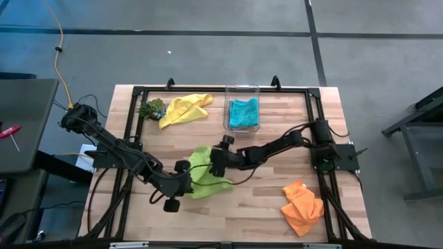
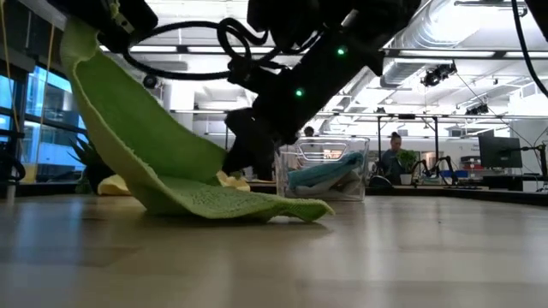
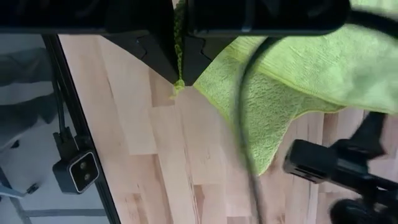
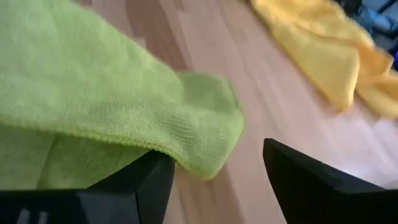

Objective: Fold microfiber towels
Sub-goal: Fold the green microfiber cloth

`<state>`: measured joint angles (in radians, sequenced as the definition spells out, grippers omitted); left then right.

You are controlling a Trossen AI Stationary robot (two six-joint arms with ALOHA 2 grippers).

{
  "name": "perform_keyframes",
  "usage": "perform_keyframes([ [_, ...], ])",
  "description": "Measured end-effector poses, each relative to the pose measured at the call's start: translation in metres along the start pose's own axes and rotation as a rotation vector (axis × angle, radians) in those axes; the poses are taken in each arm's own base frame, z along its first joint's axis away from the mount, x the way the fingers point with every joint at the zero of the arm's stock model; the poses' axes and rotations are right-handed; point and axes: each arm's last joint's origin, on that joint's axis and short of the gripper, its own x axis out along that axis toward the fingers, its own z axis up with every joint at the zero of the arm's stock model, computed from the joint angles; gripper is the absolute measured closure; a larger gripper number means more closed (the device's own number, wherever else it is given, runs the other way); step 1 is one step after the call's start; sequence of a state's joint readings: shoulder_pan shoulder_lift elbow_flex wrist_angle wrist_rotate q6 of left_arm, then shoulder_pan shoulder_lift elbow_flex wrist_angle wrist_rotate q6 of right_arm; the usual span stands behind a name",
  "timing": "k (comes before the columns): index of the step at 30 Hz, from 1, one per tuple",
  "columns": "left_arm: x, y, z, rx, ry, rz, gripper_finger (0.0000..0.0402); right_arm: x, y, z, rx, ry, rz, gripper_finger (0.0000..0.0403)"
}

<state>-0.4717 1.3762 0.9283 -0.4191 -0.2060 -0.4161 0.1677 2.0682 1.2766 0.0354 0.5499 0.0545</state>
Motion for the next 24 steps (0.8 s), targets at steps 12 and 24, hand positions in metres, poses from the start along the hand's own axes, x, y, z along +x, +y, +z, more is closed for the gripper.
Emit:
perform_keyframes([
  [12, 0.0, 0.0, 0.001, -0.006, -0.005, -0.002, 0.0401, 0.012, -0.022, 0.002, -0.034, 0.007, 0.023, 0.0167],
  [24, 0.0, 0.0, 0.001, -0.019, -0.011, 0.005, 0.0401, 0.012, -0.022, 0.0, -0.06, 0.022, 0.028, 0.0336],
])
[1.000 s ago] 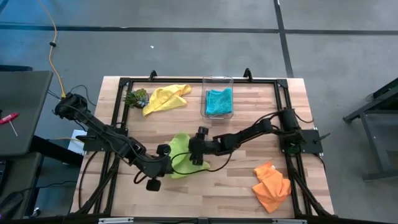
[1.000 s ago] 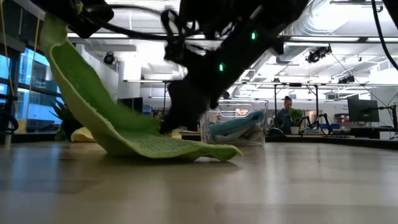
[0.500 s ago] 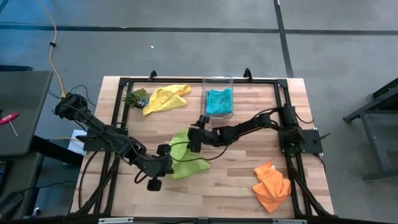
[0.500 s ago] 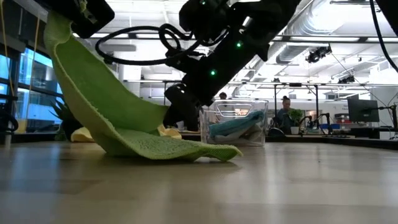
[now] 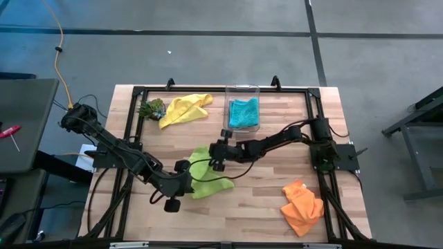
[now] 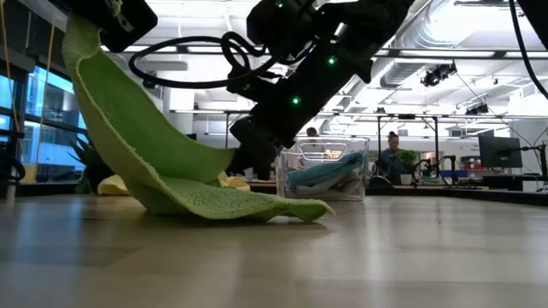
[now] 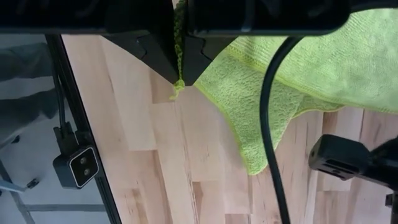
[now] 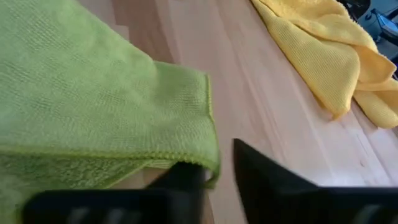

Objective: Fold microfiber towels
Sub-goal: Fold the green microfiber cloth

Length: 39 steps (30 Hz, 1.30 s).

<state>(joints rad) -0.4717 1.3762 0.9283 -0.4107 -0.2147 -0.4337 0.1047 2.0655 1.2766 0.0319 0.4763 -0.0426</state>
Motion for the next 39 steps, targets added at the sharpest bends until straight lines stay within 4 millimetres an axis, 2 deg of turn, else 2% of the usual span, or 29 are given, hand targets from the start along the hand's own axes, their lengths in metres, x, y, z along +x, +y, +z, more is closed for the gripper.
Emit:
perform_keyframes([
  [1, 0.0, 0.0, 0.0, -0.005, 0.0, 0.0, 0.0401, 0.0, 0.0, 0.0, -0.004, 0.0, 0.002, 0.0364],
  [3, 0.0, 0.0, 0.0, -0.016, 0.0, 0.0, 0.0401, -0.002, 0.0, 0.0, -0.016, 0.01, 0.023, 0.0392],
  [7, -0.005, 0.001, -0.001, -0.017, 0.019, -0.011, 0.0401, -0.021, -0.011, 0.011, -0.01, 0.048, 0.025, 0.0389],
  [11, -0.026, 0.01, 0.004, 0.003, 0.05, 0.001, 0.0401, -0.057, -0.034, 0.031, -0.01, 0.056, 0.051, 0.0399],
  [15, -0.062, 0.025, 0.019, 0.075, 0.017, 0.07, 0.0401, -0.107, -0.061, 0.05, 0.011, 0.013, 0.053, 0.0402],
  [18, -0.087, 0.036, 0.03, 0.116, -0.023, 0.115, 0.0401, -0.141, -0.079, 0.056, 0.065, -0.005, 0.06, 0.0402],
  [21, -0.102, 0.046, 0.034, 0.145, -0.064, 0.131, 0.0401, -0.163, -0.087, 0.057, 0.178, -0.012, 0.146, 0.0401],
  [23, -0.105, 0.049, 0.032, 0.164, -0.054, 0.131, 0.0401, -0.169, -0.087, 0.059, 0.253, -0.017, 0.22, 0.0401],
  [25, -0.102, 0.05, 0.03, 0.174, -0.033, 0.125, 0.0401, -0.17, -0.081, 0.058, 0.297, -0.012, 0.283, 0.04],
  [28, -0.093, 0.05, 0.022, 0.185, 0.022, 0.098, 0.0401, -0.159, -0.065, 0.056, 0.306, 0.028, 0.36, 0.04],
  [35, -0.067, 0.044, 0.012, 0.17, 0.115, 0.07, 0.0401, -0.104, -0.012, 0.033, 0.253, 0.186, 0.426, 0.0398],
  [39, -0.06, 0.04, 0.011, 0.165, 0.134, 0.067, 0.0401, -0.077, 0.013, 0.023, 0.229, 0.212, 0.489, 0.0366],
])
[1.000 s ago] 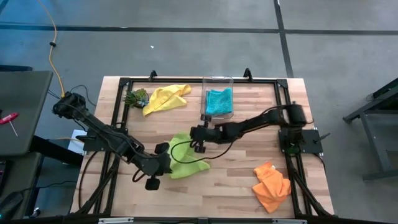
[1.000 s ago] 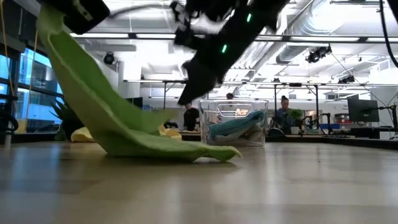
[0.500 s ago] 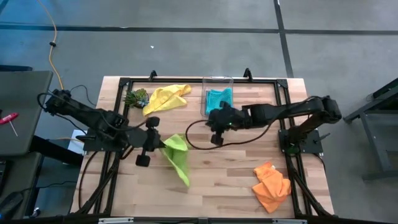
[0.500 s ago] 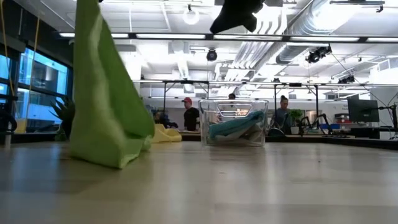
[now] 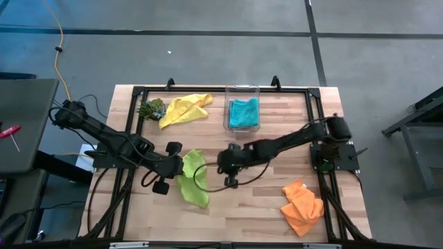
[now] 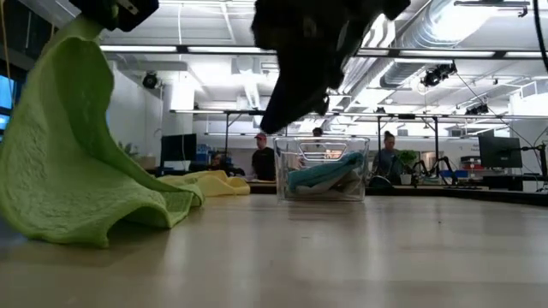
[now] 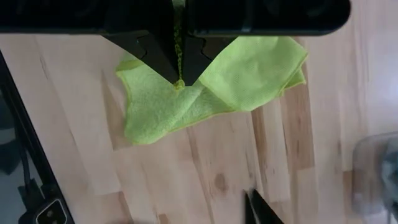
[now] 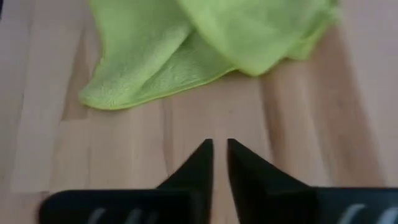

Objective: Fold microfiber towels
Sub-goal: Fold the green microfiber cloth

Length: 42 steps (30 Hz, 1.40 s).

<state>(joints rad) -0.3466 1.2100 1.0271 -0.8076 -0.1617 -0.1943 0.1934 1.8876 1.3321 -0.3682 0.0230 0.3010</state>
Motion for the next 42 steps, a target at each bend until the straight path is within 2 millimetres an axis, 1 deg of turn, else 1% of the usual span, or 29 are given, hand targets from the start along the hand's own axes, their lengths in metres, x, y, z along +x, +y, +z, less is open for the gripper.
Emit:
perform_keyframes([
  [2, -0.001, 0.0, 0.0, -0.008, -0.008, -0.002, 0.0401, 0.014, 0.001, -0.001, -0.028, 0.001, 0.009, 0.0332],
  [5, 0.0, -0.001, 0.002, -0.023, -0.021, -0.004, 0.0401, 0.032, 0.001, 0.003, -0.037, -0.028, 0.013, 0.0267],
  [8, 0.0, -0.001, 0.003, -0.042, -0.03, -0.003, 0.0401, 0.051, -0.005, 0.006, -0.04, -0.046, 0.002, 0.0204],
  [10, 0.0, -0.001, 0.003, -0.053, -0.029, -0.004, 0.0401, 0.064, -0.01, 0.007, -0.055, -0.061, -0.026, 0.0175],
  [13, 0.0, -0.001, 0.003, -0.072, -0.031, -0.006, 0.0401, 0.083, -0.018, 0.003, -0.1, -0.062, -0.106, 0.0158],
  [16, 0.0, -0.001, 0.004, -0.088, -0.038, -0.006, 0.0401, 0.096, -0.023, 0.003, -0.135, -0.064, -0.177, 0.0156],
  [20, -0.001, -0.001, 0.006, -0.092, -0.06, -0.011, 0.0401, 0.105, -0.023, 0.007, -0.187, -0.081, -0.202, 0.0155],
  [23, -0.001, -0.001, 0.007, -0.095, -0.073, -0.013, 0.0401, 0.109, -0.022, 0.009, -0.188, -0.113, -0.209, 0.0155],
  [27, -0.001, -0.001, 0.007, -0.103, -0.076, -0.004, 0.0401, 0.109, -0.022, 0.01, -0.186, -0.146, -0.29, 0.0155],
  [31, -0.001, -0.001, 0.007, -0.103, -0.075, -0.003, 0.0401, 0.108, -0.027, 0.01, -0.201, -0.143, -0.373, 0.0161],
  [34, -0.001, -0.001, 0.007, -0.103, -0.075, -0.002, 0.0401, 0.107, -0.03, 0.011, -0.195, -0.147, -0.401, 0.0189],
  [39, -0.001, -0.001, 0.007, -0.104, -0.078, 0.01, 0.0401, 0.107, -0.029, 0.013, -0.192, -0.169, -0.384, 0.0263],
  [42, -0.001, -0.001, 0.007, -0.104, -0.078, 0.01, 0.0401, 0.107, -0.029, 0.015, -0.188, -0.184, -0.374, 0.0294],
])
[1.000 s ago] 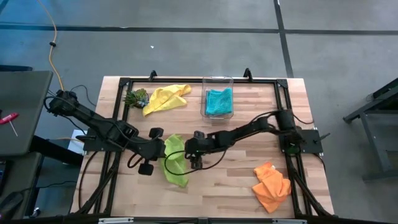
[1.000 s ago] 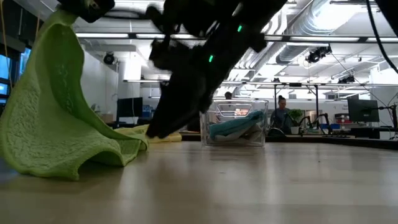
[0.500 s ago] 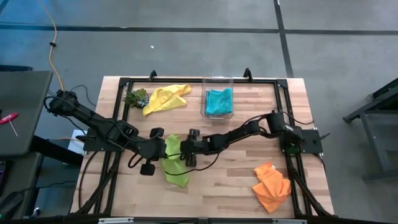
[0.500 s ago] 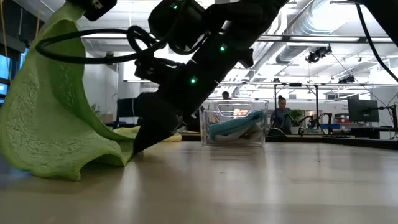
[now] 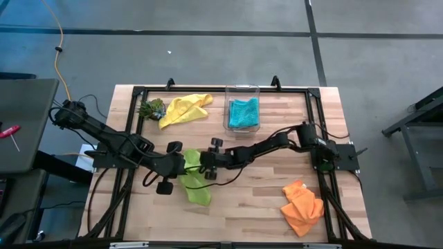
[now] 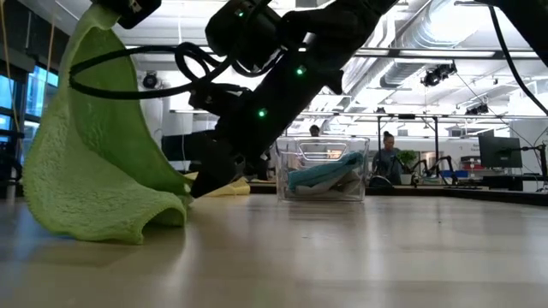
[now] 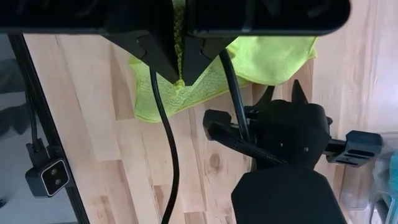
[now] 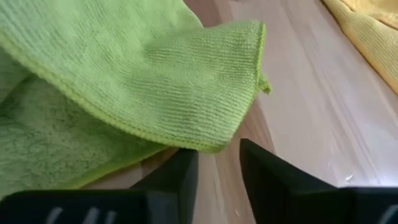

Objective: Fold microfiber towels
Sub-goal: Fold the green microfiber cloth

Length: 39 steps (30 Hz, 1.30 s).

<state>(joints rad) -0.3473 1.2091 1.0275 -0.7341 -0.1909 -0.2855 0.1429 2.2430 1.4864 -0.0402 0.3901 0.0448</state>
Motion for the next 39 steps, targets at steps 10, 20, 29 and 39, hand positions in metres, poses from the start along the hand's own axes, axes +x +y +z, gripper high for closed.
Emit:
perform_keyframes([
  [10, 0.0, -0.001, 0.002, -0.004, -0.022, -0.005, 0.0401, 0.001, -0.002, 0.001, 0.036, -0.004, 0.03, 0.0396],
  [20, -0.013, 0.004, -0.005, 0.009, 0.006, 0.001, 0.0401, -0.023, -0.02, 0.015, 0.077, 0.029, 0.032, 0.0402],
  [29, -0.049, 0.016, -0.01, 0.027, -0.126, 0.08, 0.0401, -0.103, -0.06, 0.055, 0.042, -0.014, 0.11, 0.0402],
  [39, -0.052, 0.038, -0.007, 0.121, -0.129, 0.214, 0.0401, -0.188, -0.079, 0.062, 0.051, 0.035, 0.209, 0.0403],
])
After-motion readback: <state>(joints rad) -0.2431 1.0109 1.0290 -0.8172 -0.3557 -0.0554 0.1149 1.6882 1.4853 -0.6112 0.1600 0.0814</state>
